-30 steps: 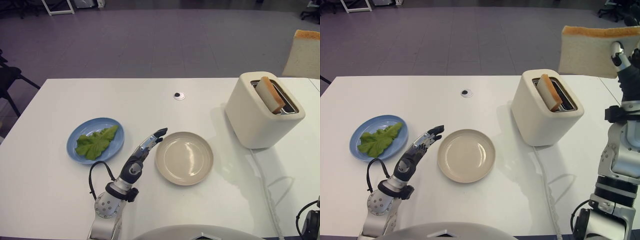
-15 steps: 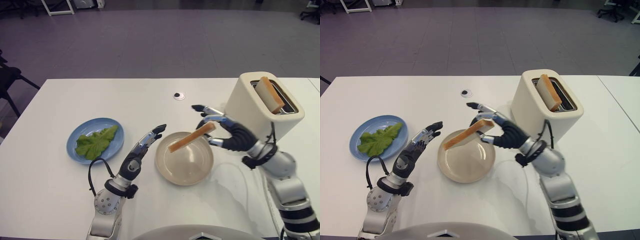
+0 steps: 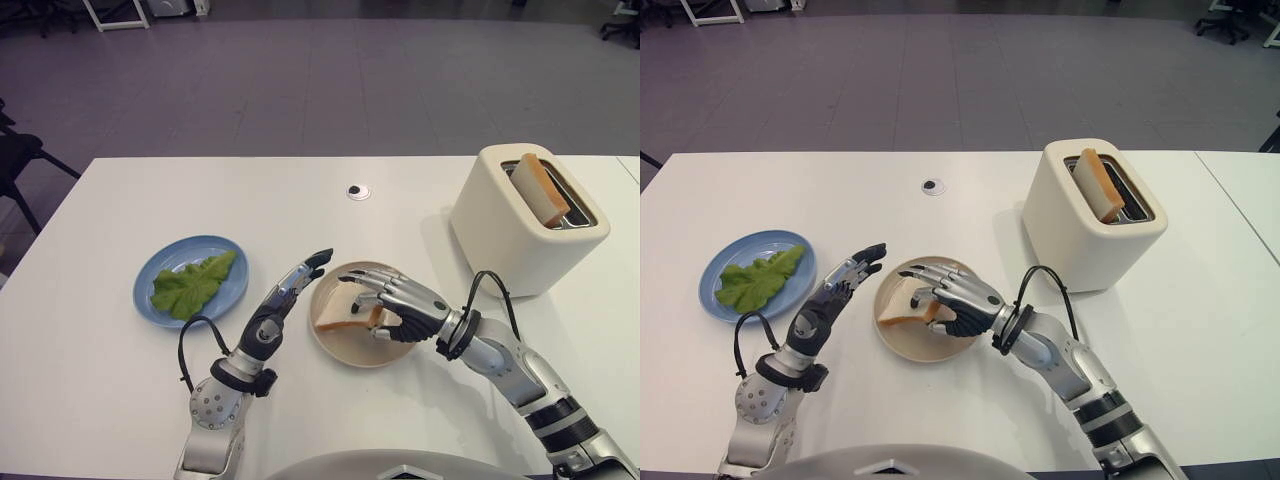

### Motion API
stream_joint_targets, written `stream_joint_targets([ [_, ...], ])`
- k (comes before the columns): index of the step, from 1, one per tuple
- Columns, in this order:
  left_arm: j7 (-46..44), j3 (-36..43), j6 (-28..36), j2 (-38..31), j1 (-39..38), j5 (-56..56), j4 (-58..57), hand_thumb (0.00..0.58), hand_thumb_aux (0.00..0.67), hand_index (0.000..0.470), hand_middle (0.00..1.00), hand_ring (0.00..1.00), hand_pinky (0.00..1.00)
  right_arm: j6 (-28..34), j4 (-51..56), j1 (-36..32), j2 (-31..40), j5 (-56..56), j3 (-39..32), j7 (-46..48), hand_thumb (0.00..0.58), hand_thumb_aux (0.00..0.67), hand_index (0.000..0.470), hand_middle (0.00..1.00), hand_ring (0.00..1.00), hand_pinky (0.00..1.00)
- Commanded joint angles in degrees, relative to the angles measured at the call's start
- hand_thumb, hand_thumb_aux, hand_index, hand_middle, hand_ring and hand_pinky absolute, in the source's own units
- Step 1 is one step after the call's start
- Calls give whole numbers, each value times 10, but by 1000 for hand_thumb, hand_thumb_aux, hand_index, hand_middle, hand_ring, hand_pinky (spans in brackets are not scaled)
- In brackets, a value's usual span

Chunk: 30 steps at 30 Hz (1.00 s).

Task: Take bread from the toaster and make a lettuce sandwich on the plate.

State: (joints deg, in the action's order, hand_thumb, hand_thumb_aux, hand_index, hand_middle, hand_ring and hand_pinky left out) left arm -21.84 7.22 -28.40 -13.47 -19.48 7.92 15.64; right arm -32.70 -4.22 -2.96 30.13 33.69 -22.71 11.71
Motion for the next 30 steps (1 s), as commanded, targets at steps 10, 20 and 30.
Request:
stream_joint_targets([
  [10,85,-168,51,-71,36,-119,13,0,0,0,0,0,0,-12,-18,39,19,-103,32,48,0,0,0,0,0,0],
  [20,266,-199,168,-302,86,-607,-174,0,0,0,0,0,0,-11,-18,51,-10,-119,47,40,0,0,0,0,0,0],
  [30,268,-115,204,-326,109,-634,-257,140,87,61,0,0,0,-12,-30,71,-11,-117,47,46,0,0,0,0,0,0],
])
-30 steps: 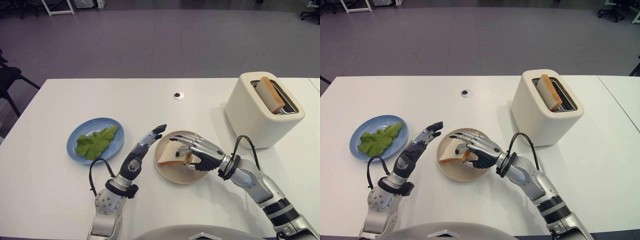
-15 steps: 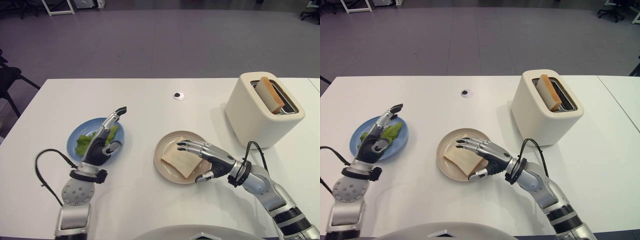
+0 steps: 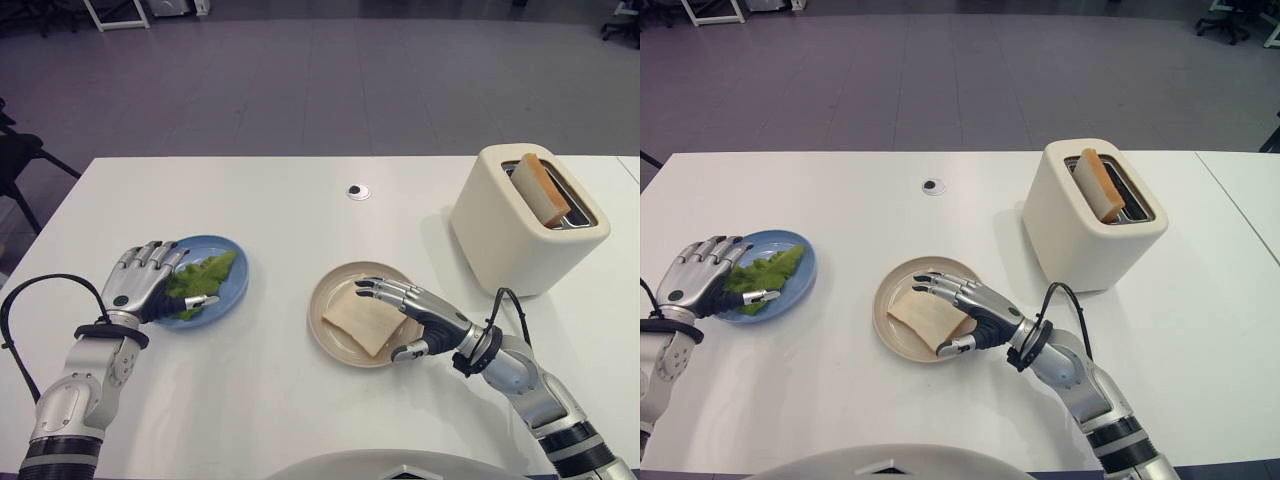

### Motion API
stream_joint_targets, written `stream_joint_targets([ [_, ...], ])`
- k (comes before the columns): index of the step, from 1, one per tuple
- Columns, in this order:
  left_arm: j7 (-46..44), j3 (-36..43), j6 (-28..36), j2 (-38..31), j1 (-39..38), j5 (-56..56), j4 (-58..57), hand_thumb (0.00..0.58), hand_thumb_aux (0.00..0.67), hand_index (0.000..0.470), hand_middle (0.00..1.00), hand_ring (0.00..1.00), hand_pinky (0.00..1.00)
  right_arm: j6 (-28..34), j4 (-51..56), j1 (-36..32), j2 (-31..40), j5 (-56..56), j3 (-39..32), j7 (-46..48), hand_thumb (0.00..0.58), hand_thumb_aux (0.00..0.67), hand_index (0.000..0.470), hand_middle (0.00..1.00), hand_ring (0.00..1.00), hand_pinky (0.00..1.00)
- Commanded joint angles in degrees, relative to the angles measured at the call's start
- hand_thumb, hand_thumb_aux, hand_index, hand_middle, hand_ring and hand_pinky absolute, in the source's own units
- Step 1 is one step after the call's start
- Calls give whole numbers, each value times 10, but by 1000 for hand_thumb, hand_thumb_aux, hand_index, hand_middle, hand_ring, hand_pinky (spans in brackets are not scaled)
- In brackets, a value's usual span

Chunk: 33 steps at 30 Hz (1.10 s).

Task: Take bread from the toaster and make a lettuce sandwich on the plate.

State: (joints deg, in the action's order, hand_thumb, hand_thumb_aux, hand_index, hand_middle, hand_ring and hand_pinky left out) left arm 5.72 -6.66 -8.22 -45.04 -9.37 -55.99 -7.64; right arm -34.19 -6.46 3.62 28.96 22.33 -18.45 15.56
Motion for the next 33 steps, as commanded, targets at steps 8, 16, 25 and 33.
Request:
stream_joint_targets([
  [8,-9,56,10,-20,26,29,-69,527,468,328,0,0,0,0,-11,9,2,-3,5,12,0,0,0,0,0,0],
  [16,6,68,-11,-22,23,63,-57,580,670,470,0,0,0,-2,-9,5,1,-1,6,13,0,0,0,0,0,0],
  [25,50,-13,11,-43,-27,60,96,580,670,470,0,0,0,-6,-5,-3,-1,-3,11,11,0,0,0,0,0,0],
  [33,-85,30,44,54,29,160,355,580,670,470,0,0,0,50,12,-31,-24,-36,96,-37,0,0,0,0,0,0],
])
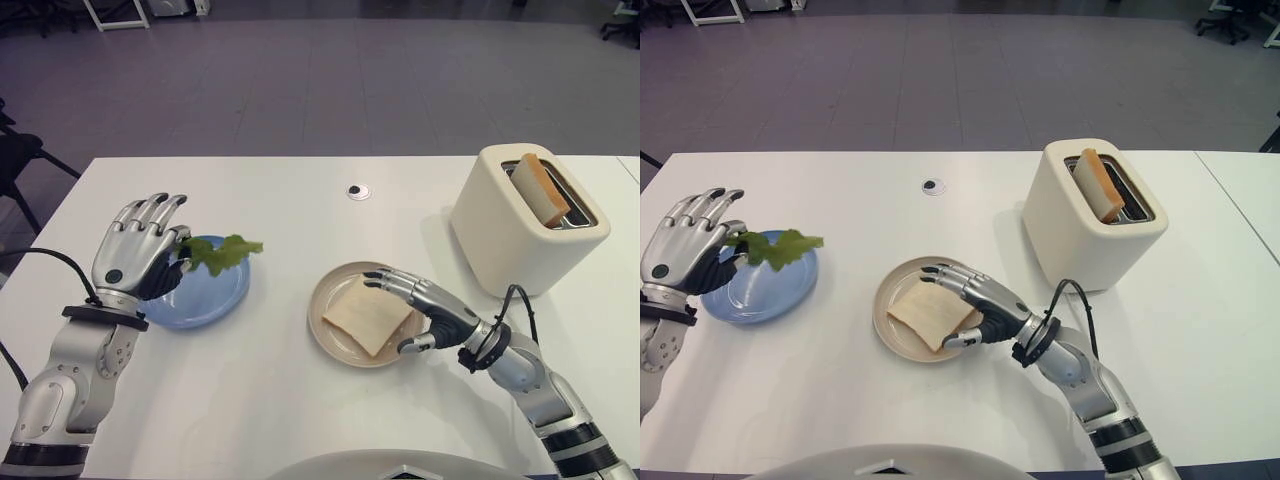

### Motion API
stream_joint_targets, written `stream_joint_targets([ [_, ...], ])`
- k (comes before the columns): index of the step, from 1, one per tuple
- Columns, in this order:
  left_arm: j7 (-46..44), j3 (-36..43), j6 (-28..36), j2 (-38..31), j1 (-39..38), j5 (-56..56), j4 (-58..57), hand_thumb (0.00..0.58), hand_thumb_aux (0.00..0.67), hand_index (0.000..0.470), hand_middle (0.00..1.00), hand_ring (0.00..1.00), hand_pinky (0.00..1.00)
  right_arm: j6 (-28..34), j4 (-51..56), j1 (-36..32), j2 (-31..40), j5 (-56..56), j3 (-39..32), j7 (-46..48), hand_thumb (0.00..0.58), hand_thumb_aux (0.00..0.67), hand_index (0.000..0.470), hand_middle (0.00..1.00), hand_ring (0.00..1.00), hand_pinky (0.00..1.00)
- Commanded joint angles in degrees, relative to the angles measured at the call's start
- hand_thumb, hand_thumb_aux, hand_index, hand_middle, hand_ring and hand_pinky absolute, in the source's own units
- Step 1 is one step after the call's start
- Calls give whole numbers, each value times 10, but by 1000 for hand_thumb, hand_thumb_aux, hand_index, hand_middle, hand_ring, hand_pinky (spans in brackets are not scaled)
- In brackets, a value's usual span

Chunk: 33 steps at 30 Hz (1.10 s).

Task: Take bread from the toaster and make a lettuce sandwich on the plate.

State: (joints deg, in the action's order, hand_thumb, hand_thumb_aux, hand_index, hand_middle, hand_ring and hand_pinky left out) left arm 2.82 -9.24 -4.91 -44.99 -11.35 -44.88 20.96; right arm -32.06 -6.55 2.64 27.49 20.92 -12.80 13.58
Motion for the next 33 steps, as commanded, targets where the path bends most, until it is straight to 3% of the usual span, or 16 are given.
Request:
stream_joint_targets([
  [1,-70,84,12,75,64,53,80,580,670,470,0,0,0,38,16,-26,-13,-31,53,-24,0,0,0,0,0,0],
  [6,-88,210,-7,156,123,2,43,580,670,470,0,0,0,71,24,-34,-23,-105,116,-34,0,0,0,0,0,0],
  [12,-36,357,-43,199,185,-174,-94,580,670,470,0,0,0,79,30,-38,-33,-127,123,-24,0,0,0,0,0,0],
  [22,15,397,-56,222,256,-244,-155,580,670,470,0,0,0,73,49,-44,-47,-119,116,-18,0,0,0,0,0,0],
  [33,25,372,-50,192,262,-255,-133,580,670,470,0,0,0,68,58,-44,-49,-117,111,-14,0,0,0,0,0,0],
])
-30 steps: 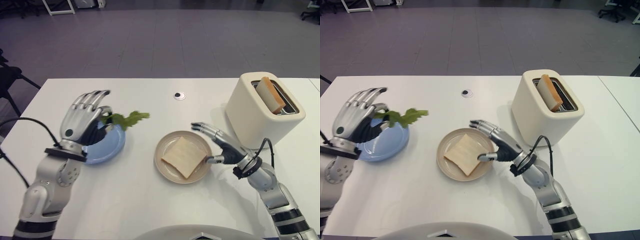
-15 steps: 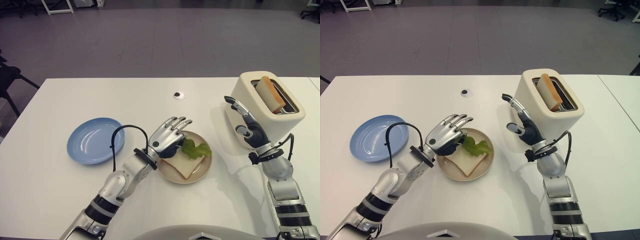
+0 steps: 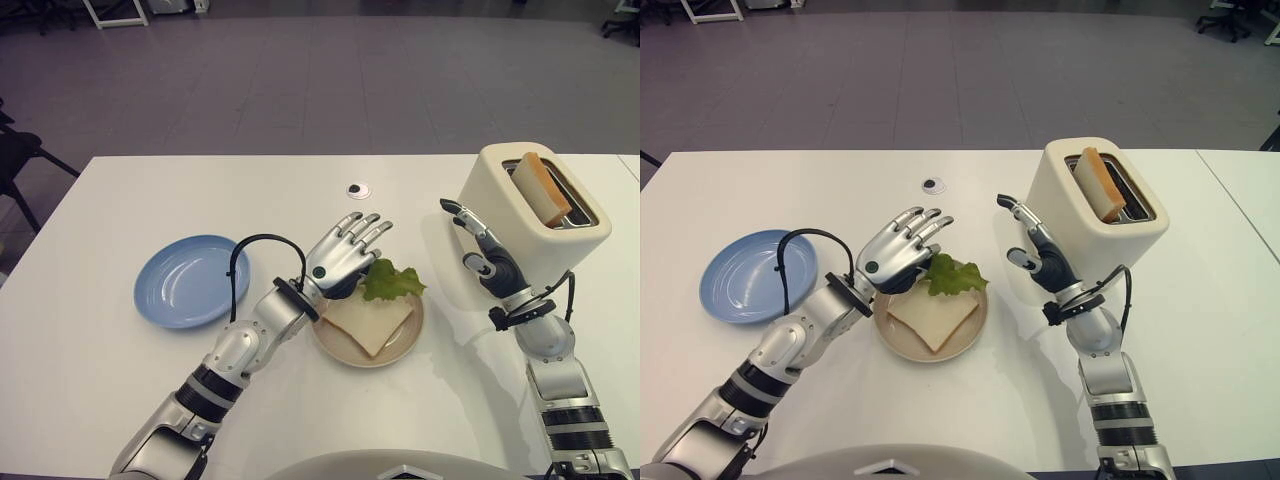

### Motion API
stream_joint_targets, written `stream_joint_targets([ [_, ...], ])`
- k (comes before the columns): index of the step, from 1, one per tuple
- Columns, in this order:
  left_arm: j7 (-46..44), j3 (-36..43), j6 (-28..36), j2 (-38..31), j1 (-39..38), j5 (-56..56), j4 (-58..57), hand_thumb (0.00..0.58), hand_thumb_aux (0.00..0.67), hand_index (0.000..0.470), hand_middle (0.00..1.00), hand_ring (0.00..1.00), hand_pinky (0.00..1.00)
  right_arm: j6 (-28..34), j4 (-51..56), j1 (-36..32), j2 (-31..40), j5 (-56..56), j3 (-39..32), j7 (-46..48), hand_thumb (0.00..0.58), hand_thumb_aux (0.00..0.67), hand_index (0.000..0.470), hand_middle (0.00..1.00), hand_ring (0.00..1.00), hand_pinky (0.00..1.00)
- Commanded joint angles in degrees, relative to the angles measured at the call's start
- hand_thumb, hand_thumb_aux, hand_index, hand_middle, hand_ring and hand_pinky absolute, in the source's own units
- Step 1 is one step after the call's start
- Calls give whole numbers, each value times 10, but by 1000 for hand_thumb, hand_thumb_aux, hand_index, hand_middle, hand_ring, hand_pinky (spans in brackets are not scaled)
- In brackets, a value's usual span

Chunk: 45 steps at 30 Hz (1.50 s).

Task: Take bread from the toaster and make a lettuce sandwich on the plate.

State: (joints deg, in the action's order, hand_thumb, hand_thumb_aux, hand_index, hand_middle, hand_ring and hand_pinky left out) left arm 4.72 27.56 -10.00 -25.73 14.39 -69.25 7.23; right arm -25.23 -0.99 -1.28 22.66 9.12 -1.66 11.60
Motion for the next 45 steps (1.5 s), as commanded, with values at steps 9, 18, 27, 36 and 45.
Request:
stream_joint_targets([
  [9,85,20,2,-14,31,-72,-46,580,670,470,0,0,0,-1,9,-9,-1,2,-4,6,0,0,0,0,0,0],
  [18,57,63,-25,-96,-70,-111,4,580,670,470,0,0,0,0,3,-10,-2,1,-8,10,0,0,0,0,0,0],
  [27,-22,58,-26,-108,-163,-106,129,580,670,470,0,0,0,-1,5,-14,-2,0,-11,17,0,0,0,0,0,0],
  [36,-40,45,-21,-87,-158,-107,108,92,55,39,0,0,0,-1,9,-21,-6,3,-20,22,0,0,0,0,0,0],
  [45,-51,27,-22,-84,-157,-87,88,0,0,0,0,0,0,2,4,-21,-5,1,-23,24,0,0,0,0,0,0],
])
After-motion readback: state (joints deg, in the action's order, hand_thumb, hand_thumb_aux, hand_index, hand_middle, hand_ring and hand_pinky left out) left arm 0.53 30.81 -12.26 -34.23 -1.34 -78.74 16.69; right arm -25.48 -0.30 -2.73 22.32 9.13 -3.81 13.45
